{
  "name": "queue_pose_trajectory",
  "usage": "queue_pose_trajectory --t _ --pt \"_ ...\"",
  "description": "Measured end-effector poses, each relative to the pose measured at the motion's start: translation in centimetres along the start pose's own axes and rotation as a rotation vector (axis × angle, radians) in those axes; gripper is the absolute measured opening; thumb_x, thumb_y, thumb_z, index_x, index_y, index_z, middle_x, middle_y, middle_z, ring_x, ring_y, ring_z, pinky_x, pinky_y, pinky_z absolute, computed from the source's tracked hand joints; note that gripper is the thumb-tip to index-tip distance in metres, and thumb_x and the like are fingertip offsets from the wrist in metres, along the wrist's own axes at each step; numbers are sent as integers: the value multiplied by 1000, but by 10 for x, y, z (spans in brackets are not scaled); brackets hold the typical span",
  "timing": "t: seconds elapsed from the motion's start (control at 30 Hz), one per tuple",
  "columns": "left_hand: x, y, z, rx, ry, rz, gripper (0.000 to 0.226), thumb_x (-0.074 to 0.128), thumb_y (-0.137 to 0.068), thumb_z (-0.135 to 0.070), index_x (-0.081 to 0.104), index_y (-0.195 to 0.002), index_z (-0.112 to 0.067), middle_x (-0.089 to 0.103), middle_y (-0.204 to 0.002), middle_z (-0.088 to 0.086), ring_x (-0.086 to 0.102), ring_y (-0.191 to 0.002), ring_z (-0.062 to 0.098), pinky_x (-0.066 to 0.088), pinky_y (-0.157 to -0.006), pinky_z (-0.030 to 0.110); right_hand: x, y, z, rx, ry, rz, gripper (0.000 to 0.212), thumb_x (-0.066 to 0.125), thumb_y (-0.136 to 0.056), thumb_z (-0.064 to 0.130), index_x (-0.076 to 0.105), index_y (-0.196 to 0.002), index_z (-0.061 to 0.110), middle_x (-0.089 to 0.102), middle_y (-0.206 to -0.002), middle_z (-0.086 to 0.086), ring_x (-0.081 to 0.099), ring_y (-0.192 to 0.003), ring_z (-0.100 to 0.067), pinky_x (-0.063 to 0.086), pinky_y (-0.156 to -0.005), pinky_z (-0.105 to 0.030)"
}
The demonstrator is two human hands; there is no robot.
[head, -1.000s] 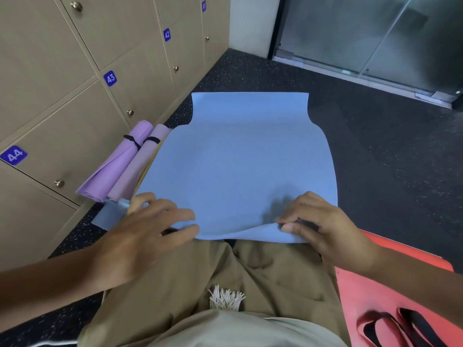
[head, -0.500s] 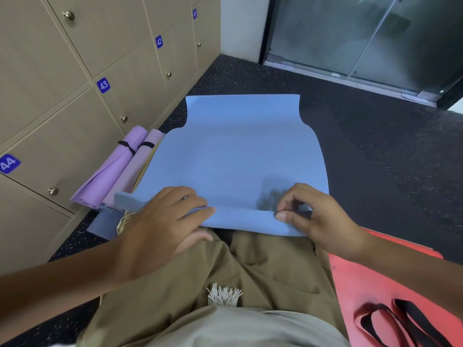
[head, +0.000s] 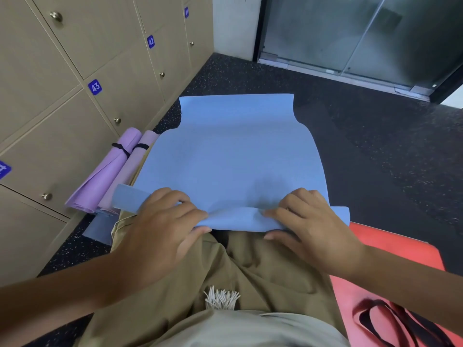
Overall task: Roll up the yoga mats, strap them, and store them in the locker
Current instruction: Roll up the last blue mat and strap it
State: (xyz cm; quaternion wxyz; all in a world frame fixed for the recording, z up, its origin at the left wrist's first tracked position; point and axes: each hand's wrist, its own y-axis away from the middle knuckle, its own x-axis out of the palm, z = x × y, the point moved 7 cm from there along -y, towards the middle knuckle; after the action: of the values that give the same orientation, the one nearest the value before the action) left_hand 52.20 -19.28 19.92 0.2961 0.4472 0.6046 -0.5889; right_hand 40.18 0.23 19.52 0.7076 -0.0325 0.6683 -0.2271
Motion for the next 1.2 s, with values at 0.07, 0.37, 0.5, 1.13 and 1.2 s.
queue_pose_trajectory --t 0.07,0.37,0.5,1.13,1.2 --pt "2 3 2 -66 20 -11 28 58 -96 -36 76 -92 -15 66 -80 -7 56 -86 23 41 -81 36 -1 -2 -2 116 -42 22 32 58 -97 43 71 -113 19 56 -100 5 50 -89 -21 37 -76 -34" --pt "-2 2 4 -127 -56 -28 31 53 -100 -38 76 -94 -18 67 -84 -7 56 -74 25 38 -79 38 3 -1 6 231 61 32 27 50 -97 38 68 -107 20 58 -99 4 51 -88 -23 35 -78 -33" --pt "0 5 4 -188 -74 -8 28 52 -99 -36 76 -97 -22 67 -88 -8 60 -74 25 39 -81 40 11 3 7 264 43 48 27 44 -101 37 64 -109 21 57 -101 3 51 -85 -23 41 -72 -36" --pt "29 -11 61 -657 529 201 17 64 -82 -54 74 -81 -40 70 -90 -24 65 -94 -2 51 -85 31 21 -22 -42 481 -502 207 15 62 -98 39 72 -102 29 57 -100 17 57 -96 -5 44 -81 -20" --pt "33 -13 65 -669 562 245 12 69 -83 -54 74 -83 -43 71 -88 -22 66 -91 4 52 -84 37 21 -25 -45 496 -540 196 10 67 -96 36 73 -97 28 59 -96 15 57 -92 -6 42 -78 -16"
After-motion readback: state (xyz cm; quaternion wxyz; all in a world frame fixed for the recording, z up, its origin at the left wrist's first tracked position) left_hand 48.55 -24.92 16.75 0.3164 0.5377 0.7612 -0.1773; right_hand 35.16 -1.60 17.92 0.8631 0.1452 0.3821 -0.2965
